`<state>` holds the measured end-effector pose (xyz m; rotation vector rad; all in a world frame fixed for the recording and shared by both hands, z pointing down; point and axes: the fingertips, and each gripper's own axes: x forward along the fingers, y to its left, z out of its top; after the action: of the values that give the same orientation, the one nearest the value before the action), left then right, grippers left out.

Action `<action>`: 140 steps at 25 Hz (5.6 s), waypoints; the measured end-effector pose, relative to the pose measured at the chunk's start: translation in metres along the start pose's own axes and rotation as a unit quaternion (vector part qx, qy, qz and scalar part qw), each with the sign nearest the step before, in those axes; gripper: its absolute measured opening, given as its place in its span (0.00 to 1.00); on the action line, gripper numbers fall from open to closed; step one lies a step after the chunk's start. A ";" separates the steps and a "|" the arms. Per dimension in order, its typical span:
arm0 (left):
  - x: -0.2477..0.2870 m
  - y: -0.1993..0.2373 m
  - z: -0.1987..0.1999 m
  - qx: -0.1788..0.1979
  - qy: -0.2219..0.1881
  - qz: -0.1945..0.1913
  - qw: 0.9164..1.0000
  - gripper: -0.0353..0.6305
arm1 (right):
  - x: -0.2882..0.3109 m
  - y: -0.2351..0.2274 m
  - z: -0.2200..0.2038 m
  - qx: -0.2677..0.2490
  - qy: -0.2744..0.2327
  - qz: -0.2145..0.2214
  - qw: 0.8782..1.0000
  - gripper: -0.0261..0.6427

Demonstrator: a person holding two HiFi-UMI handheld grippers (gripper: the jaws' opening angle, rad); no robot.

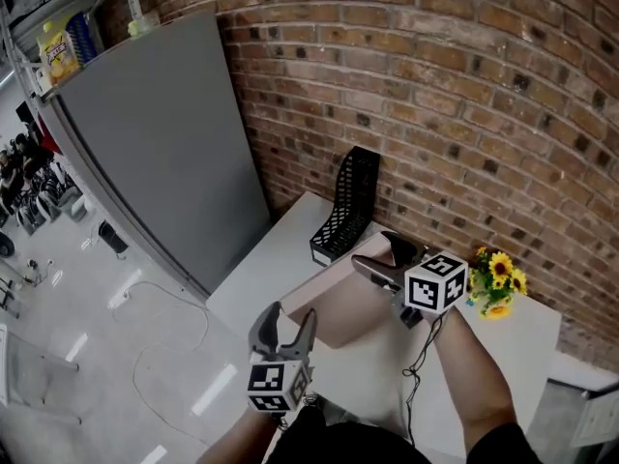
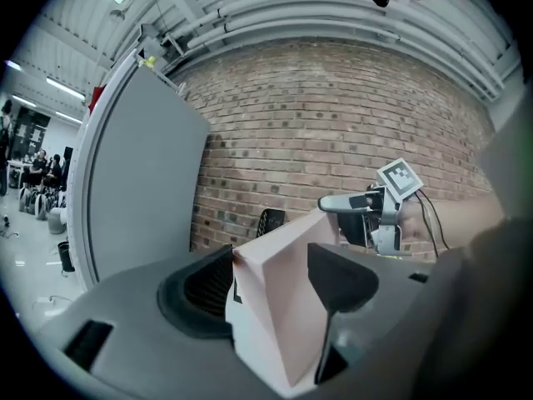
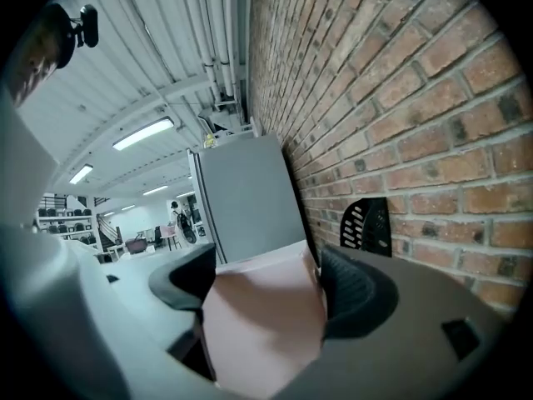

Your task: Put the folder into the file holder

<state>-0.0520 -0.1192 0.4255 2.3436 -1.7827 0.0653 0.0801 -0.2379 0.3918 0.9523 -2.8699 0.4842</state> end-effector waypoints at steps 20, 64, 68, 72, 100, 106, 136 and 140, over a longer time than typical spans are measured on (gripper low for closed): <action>-0.010 -0.068 0.003 0.049 -0.011 -0.070 0.996 0.47 | -0.063 -0.037 -0.025 0.044 -0.005 -0.078 0.996 0.58; 0.033 -0.116 -0.016 0.100 0.014 -0.225 0.969 0.32 | -0.086 -0.037 -0.022 0.028 -0.054 -0.085 0.995 0.55; 0.026 -0.107 -0.002 0.084 0.001 -0.194 0.977 0.32 | -0.103 -0.032 -0.011 -0.038 -0.064 -0.132 0.988 0.37; 0.016 -0.102 0.026 0.083 -0.029 -0.167 0.982 0.31 | -0.115 -0.020 -0.002 -0.097 -0.068 -0.161 0.980 0.04; 0.058 0.000 0.194 0.076 -0.149 -0.111 0.980 0.31 | -0.107 -0.009 0.037 -0.068 -0.116 -0.205 0.969 0.04; 0.108 0.022 0.215 0.071 -0.156 -0.133 0.976 0.31 | -0.090 -0.025 0.038 -0.055 -0.116 -0.241 0.962 0.04; 0.286 0.045 0.170 0.020 -0.130 -0.157 0.979 0.31 | -0.055 -0.078 0.013 -0.012 -0.093 -0.351 0.932 0.04; 0.298 0.044 0.142 0.024 -0.115 -0.155 0.981 0.31 | -0.050 -0.080 0.005 -0.002 -0.091 -0.356 0.930 0.04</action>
<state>-0.0242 -0.4395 0.3373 2.7284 -1.4944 -0.2184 0.1684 -0.2718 0.4002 1.9893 -2.3877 0.3210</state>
